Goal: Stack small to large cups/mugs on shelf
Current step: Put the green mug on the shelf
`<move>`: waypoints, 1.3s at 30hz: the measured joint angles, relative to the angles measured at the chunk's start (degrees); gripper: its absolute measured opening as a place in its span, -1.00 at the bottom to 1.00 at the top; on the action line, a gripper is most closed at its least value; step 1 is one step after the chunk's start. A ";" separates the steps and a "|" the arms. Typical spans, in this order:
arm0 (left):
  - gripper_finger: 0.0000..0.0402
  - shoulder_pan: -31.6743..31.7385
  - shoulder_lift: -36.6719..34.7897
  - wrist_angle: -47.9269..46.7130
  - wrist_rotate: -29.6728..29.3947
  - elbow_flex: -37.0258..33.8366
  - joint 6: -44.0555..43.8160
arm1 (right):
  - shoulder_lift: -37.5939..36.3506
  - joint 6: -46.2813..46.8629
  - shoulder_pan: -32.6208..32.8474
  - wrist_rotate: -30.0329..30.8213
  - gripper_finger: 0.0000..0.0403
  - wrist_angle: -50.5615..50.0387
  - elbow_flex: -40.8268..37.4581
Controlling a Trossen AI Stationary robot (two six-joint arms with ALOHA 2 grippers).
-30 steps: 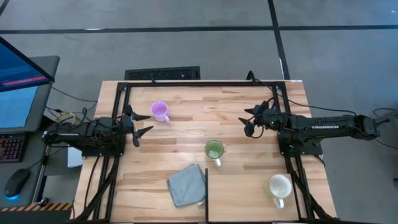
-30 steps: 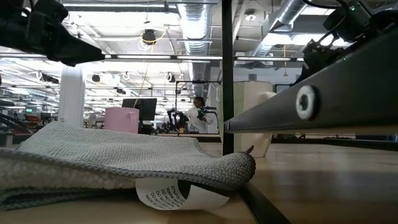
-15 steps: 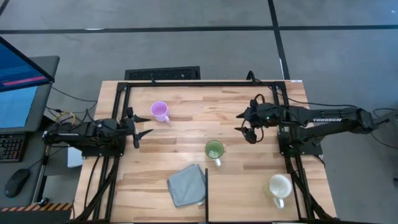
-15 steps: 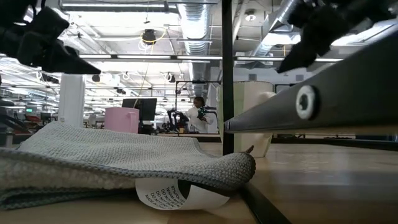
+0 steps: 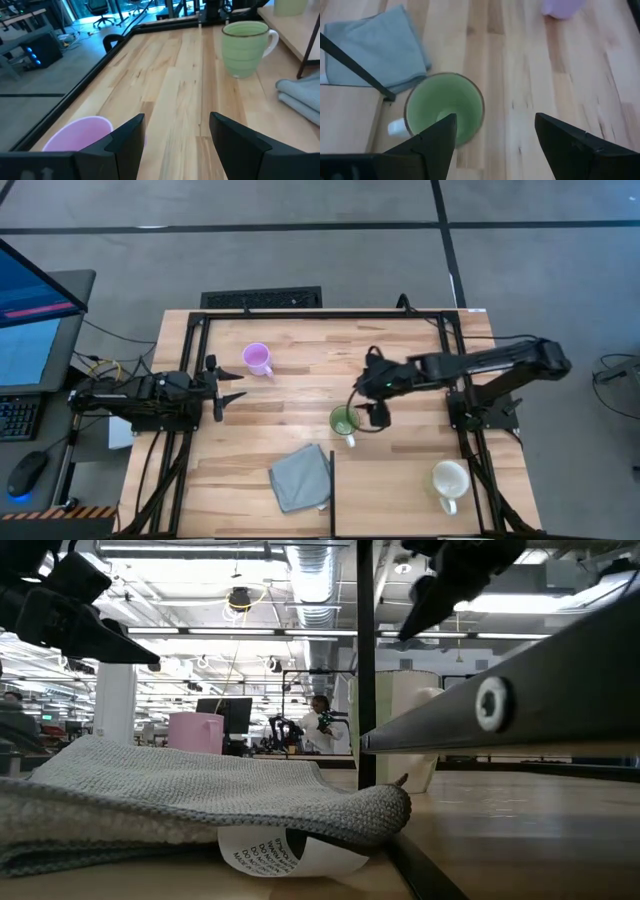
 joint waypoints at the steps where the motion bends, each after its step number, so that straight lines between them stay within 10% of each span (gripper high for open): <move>1: 0.06 0.00 0.00 0.04 0.00 0.00 0.00 | 1.22 -0.96 0.34 0.00 0.45 -0.01 1.00; 39: 0.06 0.00 0.11 -1.65 -0.06 0.00 -0.23 | 17.33 -14.16 0.89 0.46 0.45 0.39 6.39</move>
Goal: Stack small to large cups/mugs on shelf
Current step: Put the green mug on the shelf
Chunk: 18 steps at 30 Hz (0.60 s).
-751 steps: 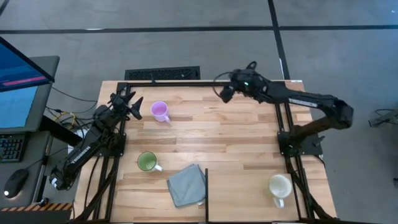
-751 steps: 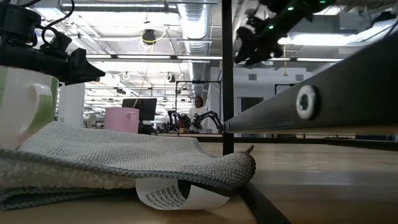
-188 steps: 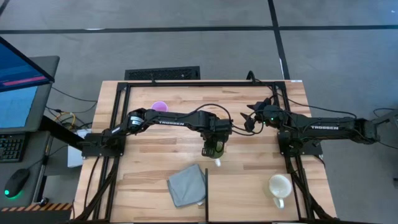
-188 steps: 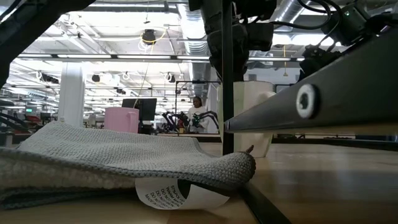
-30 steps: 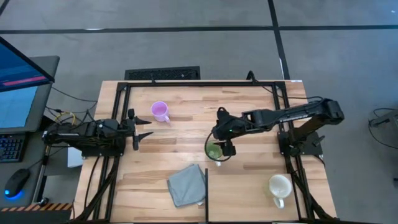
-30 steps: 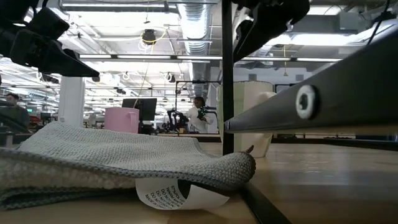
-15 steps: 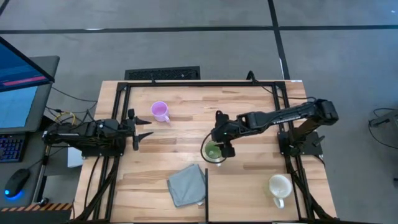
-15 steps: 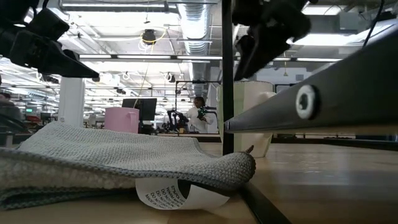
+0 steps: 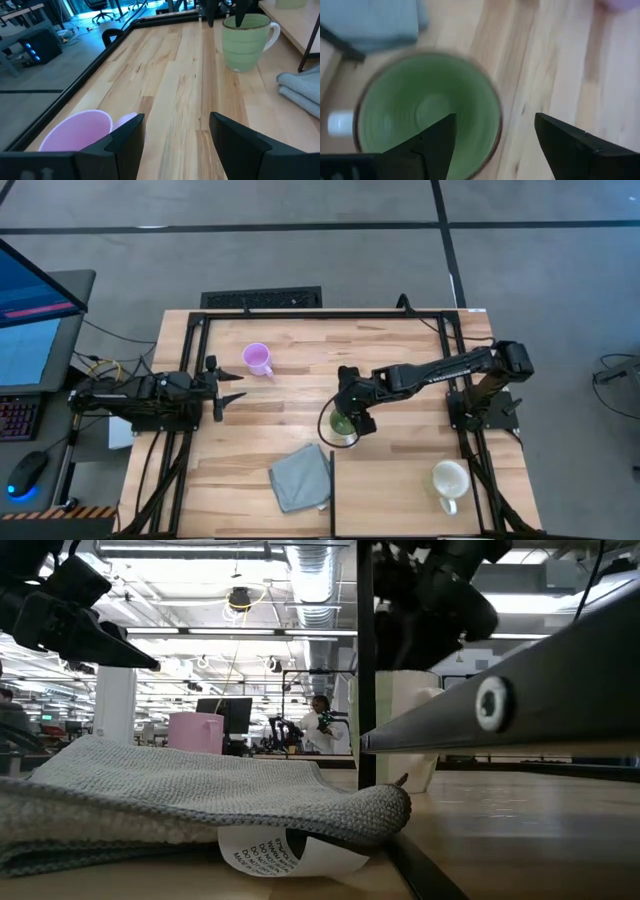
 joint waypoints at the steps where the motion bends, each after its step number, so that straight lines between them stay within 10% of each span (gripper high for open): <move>1: 0.06 0.00 0.00 0.01 0.00 0.00 0.01 | 0.04 -0.34 0.00 0.01 0.45 0.46 0.17; 18: 0.06 0.00 0.00 0.03 -0.02 0.00 -0.16 | 0.42 -5.98 0.07 -0.24 0.45 1.47 0.11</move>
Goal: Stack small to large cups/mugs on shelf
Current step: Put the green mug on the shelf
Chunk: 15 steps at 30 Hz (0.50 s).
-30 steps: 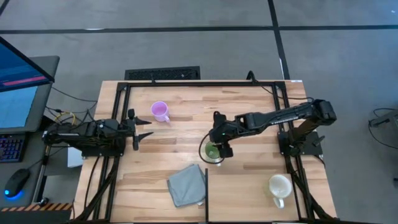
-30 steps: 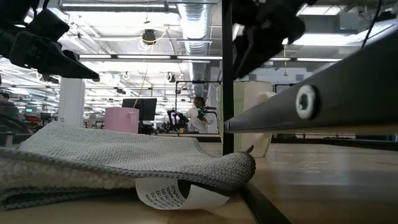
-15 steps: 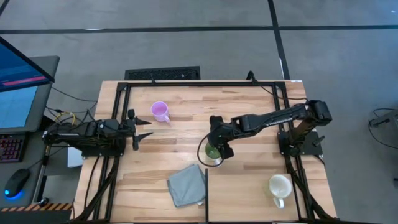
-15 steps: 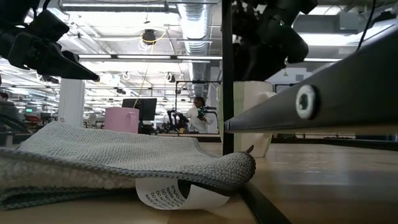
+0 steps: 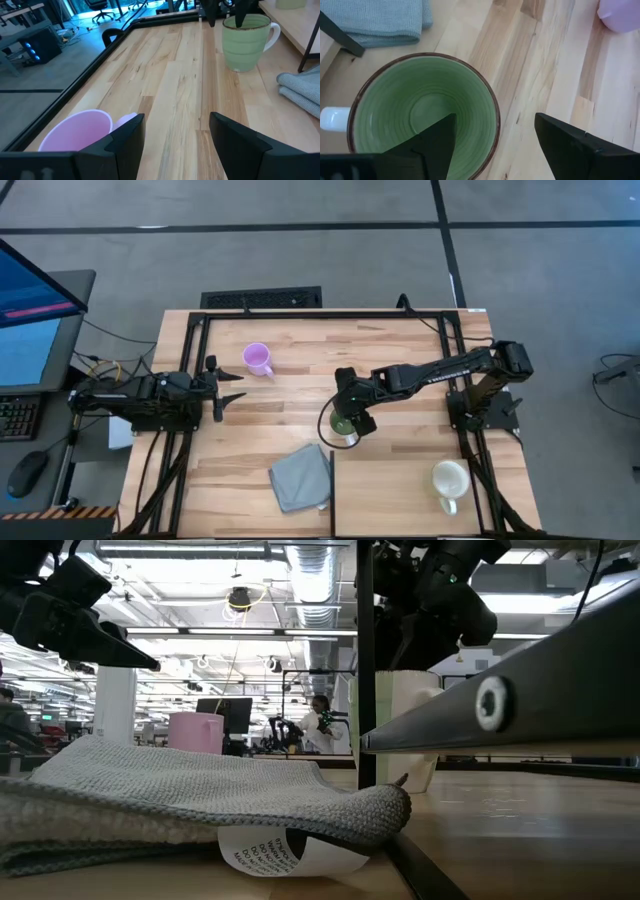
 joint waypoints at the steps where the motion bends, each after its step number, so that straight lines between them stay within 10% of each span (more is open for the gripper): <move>1: 0.06 0.00 0.00 0.00 0.00 0.00 0.00 | 0.00 -0.21 0.00 -0.04 0.45 0.11 0.00; 15: 0.06 0.00 0.00 0.00 0.00 0.00 0.00 | 0.00 2.37 -0.07 -0.33 0.45 -0.07 0.00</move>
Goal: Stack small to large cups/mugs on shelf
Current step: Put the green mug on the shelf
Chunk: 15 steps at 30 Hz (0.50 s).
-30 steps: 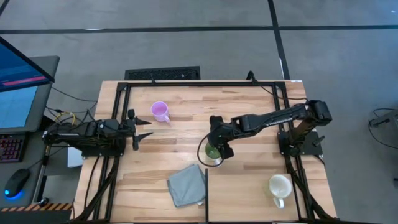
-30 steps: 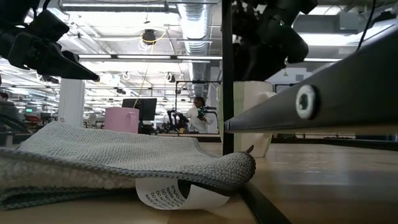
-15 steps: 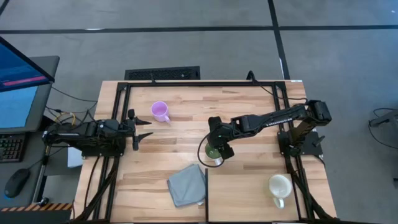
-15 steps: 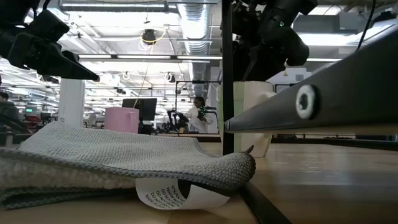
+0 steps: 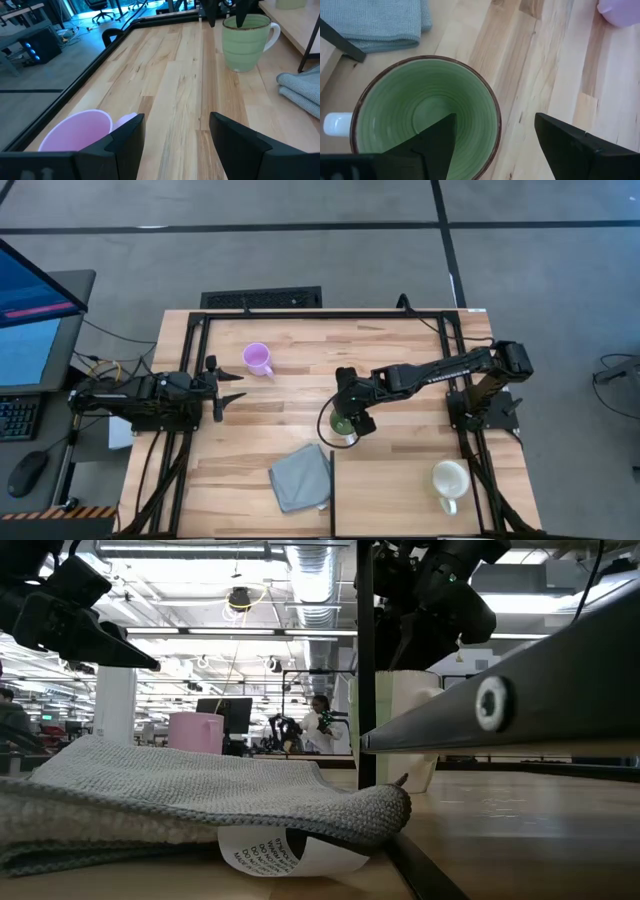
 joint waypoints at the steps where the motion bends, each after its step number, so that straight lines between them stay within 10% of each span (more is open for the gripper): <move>1: 0.06 0.00 0.00 0.00 0.00 0.00 0.00 | 0.00 0.00 0.00 0.02 0.45 0.00 0.00; 15: 0.06 0.00 0.00 -0.38 -0.03 0.00 -1.30 | 2.99 0.92 0.44 -0.02 0.43 0.87 0.00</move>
